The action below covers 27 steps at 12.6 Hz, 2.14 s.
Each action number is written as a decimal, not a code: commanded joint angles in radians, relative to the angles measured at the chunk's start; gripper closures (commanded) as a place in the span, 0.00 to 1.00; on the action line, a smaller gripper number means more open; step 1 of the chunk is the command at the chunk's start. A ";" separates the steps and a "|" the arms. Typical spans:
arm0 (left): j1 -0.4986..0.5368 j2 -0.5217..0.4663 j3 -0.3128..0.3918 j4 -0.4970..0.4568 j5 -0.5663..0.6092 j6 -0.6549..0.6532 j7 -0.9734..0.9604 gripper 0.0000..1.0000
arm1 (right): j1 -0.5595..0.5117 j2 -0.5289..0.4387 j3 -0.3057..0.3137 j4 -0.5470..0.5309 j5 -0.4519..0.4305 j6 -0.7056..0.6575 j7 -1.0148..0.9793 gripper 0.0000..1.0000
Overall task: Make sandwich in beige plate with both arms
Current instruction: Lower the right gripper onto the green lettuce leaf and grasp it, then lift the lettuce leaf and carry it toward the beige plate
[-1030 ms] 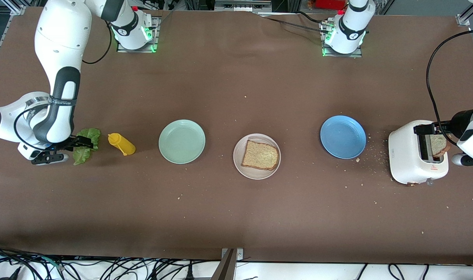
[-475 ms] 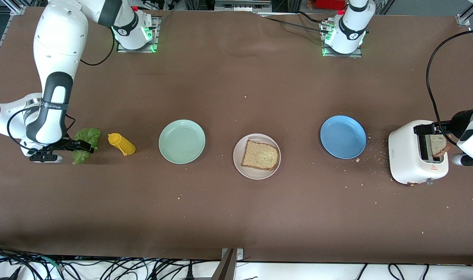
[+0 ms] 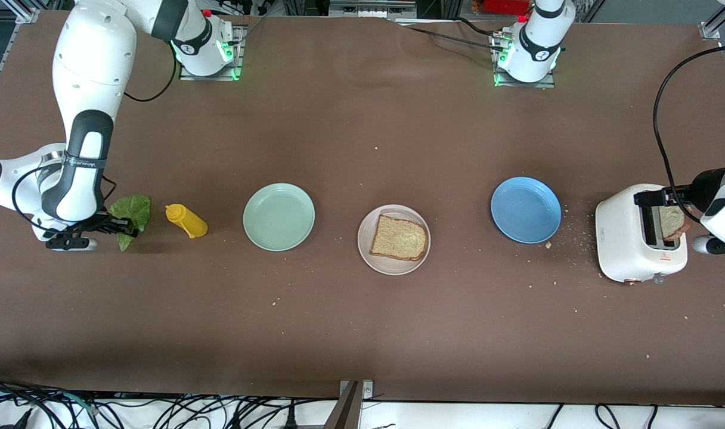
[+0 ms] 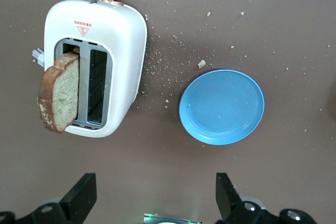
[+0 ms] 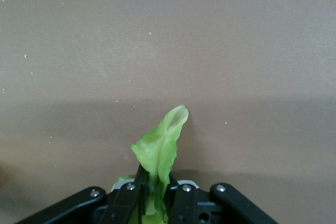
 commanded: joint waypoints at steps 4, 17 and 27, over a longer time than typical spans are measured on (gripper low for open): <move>0.002 -0.013 -0.008 -0.009 0.019 -0.005 -0.008 0.00 | 0.035 -0.011 -0.104 0.120 -0.148 -0.158 0.115 1.00; 0.002 -0.013 -0.008 -0.009 0.019 -0.005 -0.006 0.00 | 0.262 -0.007 -0.242 0.564 -0.135 -0.686 1.185 1.00; 0.002 -0.013 -0.008 -0.009 0.019 -0.005 -0.006 0.00 | 0.337 -0.001 0.215 0.602 0.002 -0.056 1.958 1.00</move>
